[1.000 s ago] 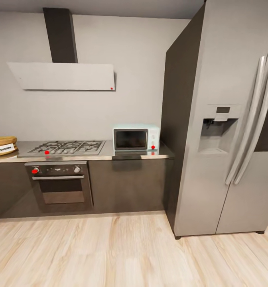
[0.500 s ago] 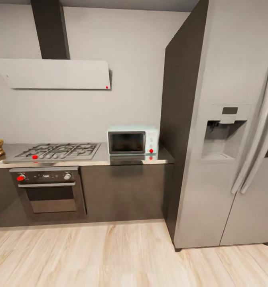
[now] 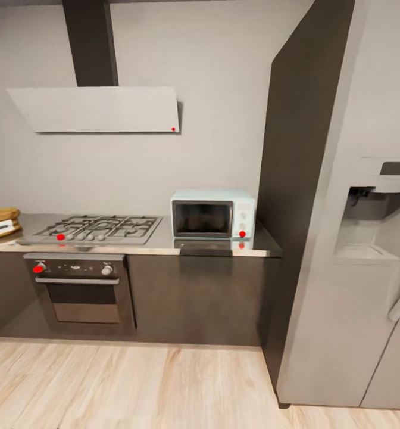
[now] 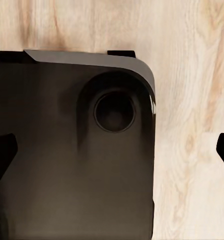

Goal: In the kitchen, take the popcorn bag from the countertop, put it into the microwave, and heat it until the popcorn is cooked so the cooked popcorn ends up inside the bag.

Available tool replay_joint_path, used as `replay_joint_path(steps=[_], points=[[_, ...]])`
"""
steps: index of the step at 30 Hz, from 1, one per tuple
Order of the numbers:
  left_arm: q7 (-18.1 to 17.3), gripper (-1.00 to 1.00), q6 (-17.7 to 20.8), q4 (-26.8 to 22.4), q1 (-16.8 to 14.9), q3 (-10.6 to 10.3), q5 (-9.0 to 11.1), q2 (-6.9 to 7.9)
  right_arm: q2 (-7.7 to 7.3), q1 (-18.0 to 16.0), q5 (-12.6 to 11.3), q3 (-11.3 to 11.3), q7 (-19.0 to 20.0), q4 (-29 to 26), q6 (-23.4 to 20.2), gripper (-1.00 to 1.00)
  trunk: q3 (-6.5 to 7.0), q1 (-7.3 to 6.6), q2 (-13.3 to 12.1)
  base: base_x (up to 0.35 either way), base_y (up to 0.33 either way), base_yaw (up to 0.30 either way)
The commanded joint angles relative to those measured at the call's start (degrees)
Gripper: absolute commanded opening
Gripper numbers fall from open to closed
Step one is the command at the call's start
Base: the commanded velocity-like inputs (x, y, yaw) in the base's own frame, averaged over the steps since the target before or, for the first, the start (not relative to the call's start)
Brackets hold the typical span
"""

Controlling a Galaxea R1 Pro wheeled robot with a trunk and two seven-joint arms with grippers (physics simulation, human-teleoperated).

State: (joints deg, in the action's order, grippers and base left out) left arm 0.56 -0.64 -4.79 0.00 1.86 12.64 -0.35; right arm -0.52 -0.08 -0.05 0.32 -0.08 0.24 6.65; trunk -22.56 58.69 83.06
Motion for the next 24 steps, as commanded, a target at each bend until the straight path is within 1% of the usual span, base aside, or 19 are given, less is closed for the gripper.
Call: replay_joint_path(steps=[1,14,24], points=[[0.1,1.0,-0.1,0.0,0.0,0.2,0.2,-0.02,-0.01,0.0,0.0,0.0,0.0,0.0,0.2,1.0,-0.05,0.04,0.0,0.321,-0.009,0.194],[-0.1,1.0,-0.1,0.0,0.0,0.1,0.0,0.0,-0.01,0.0,0.2,0.1,0.0,0.0,0.2,1.0,-0.05,0.04,0.0,0.321,0.005,0.016],[-0.1,1.0,0.0,0.0,0.0,0.0,-0.1,0.0,-0.05,0.0,0.4,0.1,0.0,0.0,0.3,1.0,-0.05,0.04,0.0,0.321,0.119,0.0]])
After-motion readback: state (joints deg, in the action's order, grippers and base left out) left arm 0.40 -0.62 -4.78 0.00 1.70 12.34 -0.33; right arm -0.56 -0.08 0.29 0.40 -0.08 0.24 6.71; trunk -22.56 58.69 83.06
